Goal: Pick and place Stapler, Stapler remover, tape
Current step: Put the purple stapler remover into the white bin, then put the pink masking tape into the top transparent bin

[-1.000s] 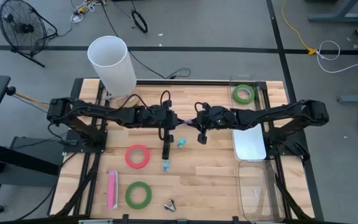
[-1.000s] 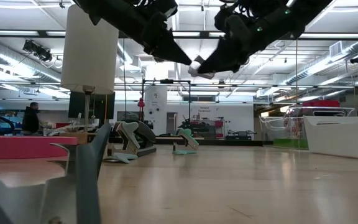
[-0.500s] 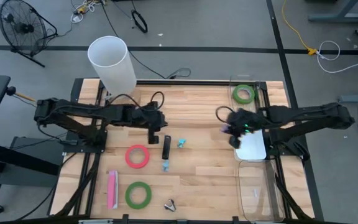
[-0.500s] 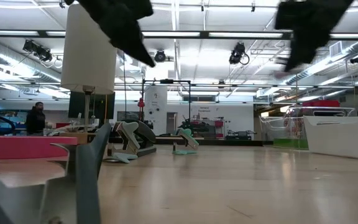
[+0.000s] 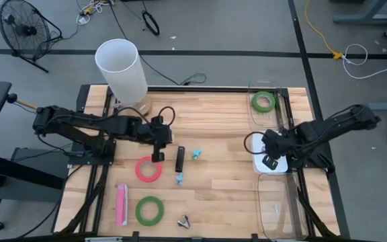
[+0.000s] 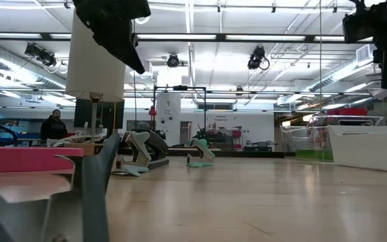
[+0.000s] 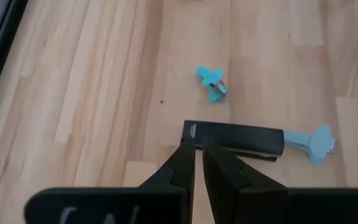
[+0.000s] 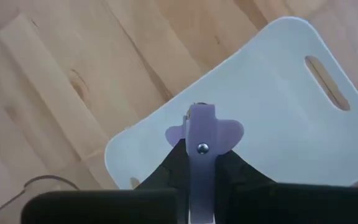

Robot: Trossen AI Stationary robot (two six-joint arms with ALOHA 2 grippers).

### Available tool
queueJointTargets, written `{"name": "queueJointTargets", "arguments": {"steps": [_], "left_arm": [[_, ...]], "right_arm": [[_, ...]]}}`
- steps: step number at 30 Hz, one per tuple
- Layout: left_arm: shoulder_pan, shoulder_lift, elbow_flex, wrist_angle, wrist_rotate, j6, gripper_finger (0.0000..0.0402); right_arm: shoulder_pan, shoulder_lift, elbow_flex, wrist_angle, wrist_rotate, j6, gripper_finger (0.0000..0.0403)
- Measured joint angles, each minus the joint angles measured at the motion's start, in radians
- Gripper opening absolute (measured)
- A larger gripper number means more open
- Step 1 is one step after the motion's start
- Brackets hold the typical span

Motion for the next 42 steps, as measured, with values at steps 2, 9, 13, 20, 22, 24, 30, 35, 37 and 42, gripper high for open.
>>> {"name": "queueJointTargets", "arguments": {"steps": [2,9,13,20,22,24,30,35,37,42], "left_arm": [[-0.002,0.000,0.000,0.001,0.000,0.000,0.0034],[-0.002,0.000,0.000,-0.005,0.000,-0.015,0.0034],[-0.002,0.000,0.000,-0.013,0.000,-0.029,0.0034],[-0.002,0.000,0.000,-0.072,0.000,-0.049,0.0034],[-0.002,0.000,0.000,-0.082,0.000,-0.057,0.0034],[-0.002,0.000,0.000,-0.090,0.002,-0.066,0.0034],[-0.019,0.000,0.000,-0.181,0.008,-0.096,0.0034],[-0.047,0.000,0.000,-0.279,0.050,-0.206,0.0034],[-0.065,0.002,0.000,-0.322,0.070,-0.238,0.0034],[-0.126,0.024,0.000,-0.433,0.075,-0.291,0.0037]], "right_arm": [[0.014,0.003,0.000,-0.003,0.005,0.017,0.0024],[0.047,0.008,0.000,-0.076,0.048,0.090,0.0024],[0.054,0.008,0.000,-0.097,0.087,0.114,0.0024],[0.053,0.008,0.000,-0.105,0.115,0.141,0.0124],[0.053,0.008,0.000,-0.113,0.125,0.141,0.0163],[0.053,0.008,0.000,-0.114,0.138,0.141,0.0195],[0.053,0.008,0.000,-0.109,0.193,0.157,0.0244],[0.053,0.008,0.000,-0.094,0.206,0.157,0.0245],[0.053,0.008,0.000,-0.084,0.207,0.156,0.0241],[0.053,0.008,0.000,-0.031,0.228,0.132,0.0230]]}}
